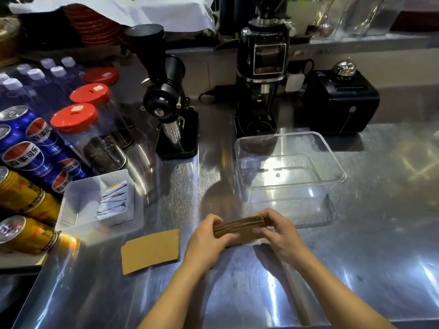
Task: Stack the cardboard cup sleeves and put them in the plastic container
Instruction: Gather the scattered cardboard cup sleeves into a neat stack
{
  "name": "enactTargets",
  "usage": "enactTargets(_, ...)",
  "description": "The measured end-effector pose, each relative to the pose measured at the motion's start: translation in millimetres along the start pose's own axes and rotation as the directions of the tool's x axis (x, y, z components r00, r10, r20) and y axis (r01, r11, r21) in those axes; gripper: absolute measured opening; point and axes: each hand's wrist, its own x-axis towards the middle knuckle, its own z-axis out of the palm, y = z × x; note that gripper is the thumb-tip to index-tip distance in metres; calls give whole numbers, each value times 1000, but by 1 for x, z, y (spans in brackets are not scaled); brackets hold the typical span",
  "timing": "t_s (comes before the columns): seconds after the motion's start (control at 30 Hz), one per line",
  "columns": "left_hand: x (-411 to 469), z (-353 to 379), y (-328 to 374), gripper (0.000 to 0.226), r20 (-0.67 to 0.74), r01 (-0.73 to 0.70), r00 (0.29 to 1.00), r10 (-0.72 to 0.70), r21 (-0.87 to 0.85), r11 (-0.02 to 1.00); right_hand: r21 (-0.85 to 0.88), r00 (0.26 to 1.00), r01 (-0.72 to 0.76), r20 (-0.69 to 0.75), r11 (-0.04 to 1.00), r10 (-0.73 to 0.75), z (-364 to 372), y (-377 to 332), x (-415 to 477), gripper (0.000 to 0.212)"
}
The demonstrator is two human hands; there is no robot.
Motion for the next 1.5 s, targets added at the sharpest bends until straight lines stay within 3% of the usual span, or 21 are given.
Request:
enactTargets(0.13,-5,11,-12,33,-1,84,996,-91,-376,923,73,997,-47,-59,996,51,-2,13,-5,24)
enactTargets(0.23,-8,22,-8,37,17,105,993,-115,-543,833,92,993,-57,-95,994,66,1,20,-9,23)
enactTargets(0.33,-5,29,0,26,23,175,976,-215,-667,724,206,985,-92,-126,974,120,8,26,-12,26)
enactTargets(0.43,-1,37,7,23,-22,162,970,-240,-676,719,321,977,-158,-88,934,196,17,28,-16,15)
enactTargets(0.53,-2,44,10,24,-74,143,964,-254,-663,735,454,953,-212,-99,865,286,24,27,-12,20)
enactTargets(0.67,-3,50,7,25,-126,112,957,-260,-667,736,430,905,-174,-285,886,316,27,24,-3,26)
enactTargets(0.83,-3,54,6,24,-151,58,966,-211,-667,743,475,908,-171,-264,863,325,27,26,-6,16)
enactTargets(0.97,-2,53,1,25,-89,95,973,-211,-680,727,499,892,-177,-282,849,352,28,31,-10,16)
enactTargets(1.1,-4,52,1,59,-1,145,978,-210,-721,678,511,903,-182,-251,840,349,31,26,-7,14)
enactTargets(1.3,1,49,4,27,-73,82,980,-187,-706,703,499,913,-121,-284,858,293,31,24,-3,8)
enactTargets(1.5,1,49,1,17,-102,97,967,-234,-700,708,451,918,-169,-252,877,306,35,28,-9,11)
